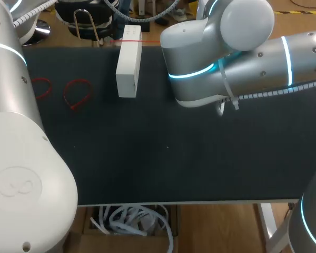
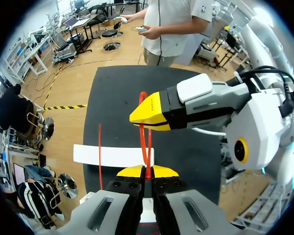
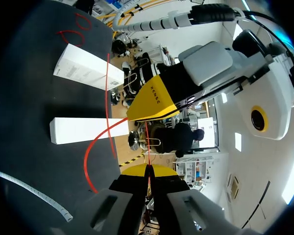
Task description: Grab the tape and strap the tape.
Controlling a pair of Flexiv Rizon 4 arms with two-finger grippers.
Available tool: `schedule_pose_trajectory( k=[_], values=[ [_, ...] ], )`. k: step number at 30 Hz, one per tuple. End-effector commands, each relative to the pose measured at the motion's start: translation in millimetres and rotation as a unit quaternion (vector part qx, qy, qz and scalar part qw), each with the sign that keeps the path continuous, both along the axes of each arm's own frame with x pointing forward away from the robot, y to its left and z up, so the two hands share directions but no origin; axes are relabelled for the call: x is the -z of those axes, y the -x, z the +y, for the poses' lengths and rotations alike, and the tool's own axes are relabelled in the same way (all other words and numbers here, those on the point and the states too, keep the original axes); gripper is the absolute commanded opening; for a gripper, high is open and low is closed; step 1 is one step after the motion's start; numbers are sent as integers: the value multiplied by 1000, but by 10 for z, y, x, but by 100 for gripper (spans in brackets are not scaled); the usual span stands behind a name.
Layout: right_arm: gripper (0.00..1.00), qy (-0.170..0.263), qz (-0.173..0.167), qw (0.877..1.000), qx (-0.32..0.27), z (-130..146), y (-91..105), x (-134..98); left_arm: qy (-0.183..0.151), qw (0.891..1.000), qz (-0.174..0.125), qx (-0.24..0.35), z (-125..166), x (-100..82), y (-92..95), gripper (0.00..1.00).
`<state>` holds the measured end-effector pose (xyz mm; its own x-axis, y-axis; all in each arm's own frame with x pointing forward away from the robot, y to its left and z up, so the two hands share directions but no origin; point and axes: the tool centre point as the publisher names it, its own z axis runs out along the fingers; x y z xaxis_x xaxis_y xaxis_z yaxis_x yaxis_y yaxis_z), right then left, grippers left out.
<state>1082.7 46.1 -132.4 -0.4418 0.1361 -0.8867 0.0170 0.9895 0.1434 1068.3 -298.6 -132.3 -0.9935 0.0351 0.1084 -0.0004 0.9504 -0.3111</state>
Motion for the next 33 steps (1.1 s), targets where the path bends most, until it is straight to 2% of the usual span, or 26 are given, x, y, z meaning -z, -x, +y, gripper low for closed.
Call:
schedule_pose_trajectory(
  k=[1,33],
  values=[
    [0,3,3,1000,-2,26,-20,-14,-3,1000,1,0,-5,-11,-7,0],
    [0,-3,10,1000,-3,145,18,61,-3,1000,1,0,-5,-11,-7,0]
  ],
)
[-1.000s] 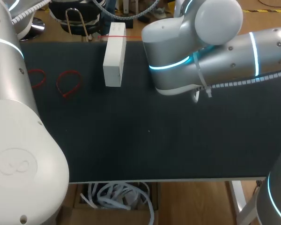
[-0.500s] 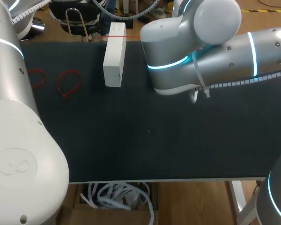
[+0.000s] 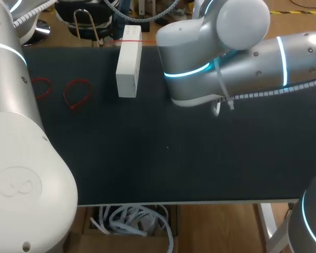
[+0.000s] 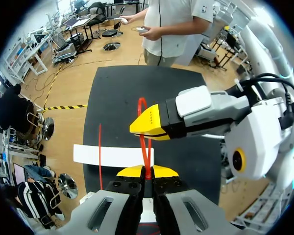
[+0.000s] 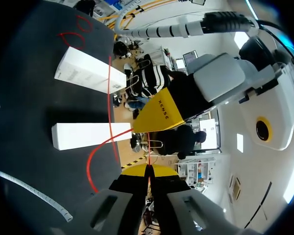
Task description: Grab the tape and strap the tape.
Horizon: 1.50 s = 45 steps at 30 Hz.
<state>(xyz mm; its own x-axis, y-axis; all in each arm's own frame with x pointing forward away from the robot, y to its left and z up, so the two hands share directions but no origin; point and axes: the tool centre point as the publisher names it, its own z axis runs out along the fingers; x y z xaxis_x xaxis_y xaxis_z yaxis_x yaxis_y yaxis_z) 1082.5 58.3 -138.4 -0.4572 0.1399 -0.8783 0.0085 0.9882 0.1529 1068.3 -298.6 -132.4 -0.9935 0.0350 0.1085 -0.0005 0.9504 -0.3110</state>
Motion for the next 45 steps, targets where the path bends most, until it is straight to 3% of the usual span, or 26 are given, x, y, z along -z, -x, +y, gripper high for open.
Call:
schedule_pose_trajectory(
  k=[1,31,45],
  values=[
    [0,1,3,1000,3,23,19,6,-3,1000,1,0,-5,-12,-6,0],
    [0,0,9,1000,-13,145,104,-9,-3,1000,1,0,-5,-12,-6,0],
    [0,0,0,1000,-28,159,40,-105,-3,1000,1,0,-5,-12,-6,0]
  ],
)
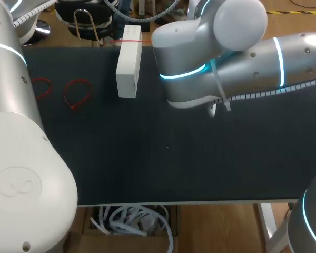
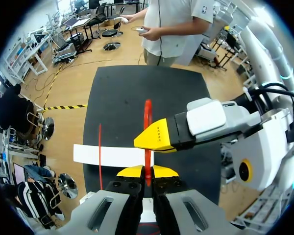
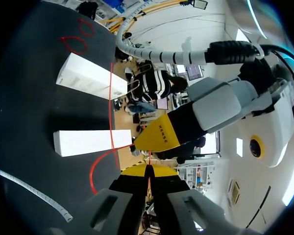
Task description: Grab the tape and strap the tape.
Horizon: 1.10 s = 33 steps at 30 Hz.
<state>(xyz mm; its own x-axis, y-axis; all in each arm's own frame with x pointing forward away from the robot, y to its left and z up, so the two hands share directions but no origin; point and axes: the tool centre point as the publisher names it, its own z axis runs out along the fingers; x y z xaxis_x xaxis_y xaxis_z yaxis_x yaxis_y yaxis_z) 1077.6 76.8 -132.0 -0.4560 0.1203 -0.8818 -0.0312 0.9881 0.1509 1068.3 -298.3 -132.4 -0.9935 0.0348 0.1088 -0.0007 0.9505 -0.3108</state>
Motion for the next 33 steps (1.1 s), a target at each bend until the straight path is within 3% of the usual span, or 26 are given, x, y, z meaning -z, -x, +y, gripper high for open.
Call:
schedule_pose_trajectory(
  k=[1,33],
  values=[
    [0,-1,4,1000,-9,-22,-15,-36,-2,1000,1,0,-8,-12,-6,0],
    [0,-6,13,999,-40,73,12,8,-2,1000,1,0,-8,-12,-6,0]
  ],
)
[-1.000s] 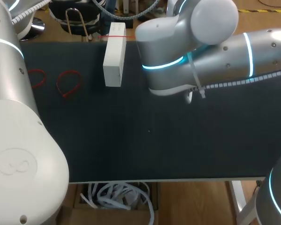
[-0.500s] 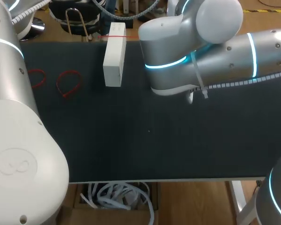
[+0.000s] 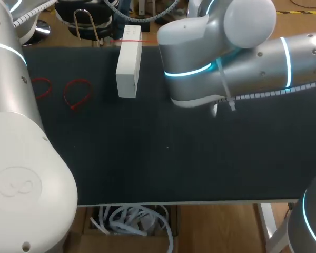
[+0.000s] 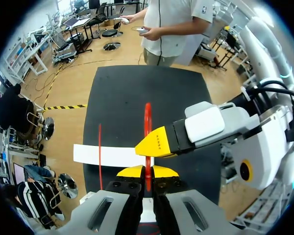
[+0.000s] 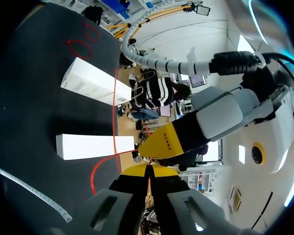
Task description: Grab the tape and strap the tape.
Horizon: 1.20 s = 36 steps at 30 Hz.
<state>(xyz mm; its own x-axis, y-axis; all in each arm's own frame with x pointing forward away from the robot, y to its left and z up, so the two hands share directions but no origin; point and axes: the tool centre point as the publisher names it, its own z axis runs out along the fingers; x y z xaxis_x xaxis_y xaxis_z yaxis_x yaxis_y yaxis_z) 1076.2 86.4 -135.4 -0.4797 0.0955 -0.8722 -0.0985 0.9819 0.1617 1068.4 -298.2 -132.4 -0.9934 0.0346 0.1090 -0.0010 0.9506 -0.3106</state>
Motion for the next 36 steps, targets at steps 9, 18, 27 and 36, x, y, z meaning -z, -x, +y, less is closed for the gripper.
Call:
schedule_pose_trajectory(
  k=[9,18,27,36],
  values=[
    [0,-11,5,1000,-13,19,1,-42,-2,1000,1,0,-9,-12,-5,0],
    [0,-17,8,1000,-20,51,20,-28,-2,1000,1,0,-9,-12,-5,0],
    [0,-22,-2,999,-35,90,22,-60,-2,1000,1,0,-9,-12,-5,0],
    [0,-21,1,999,-32,67,17,-49,-2,1000,1,0,-9,-12,-5,0]
  ],
)
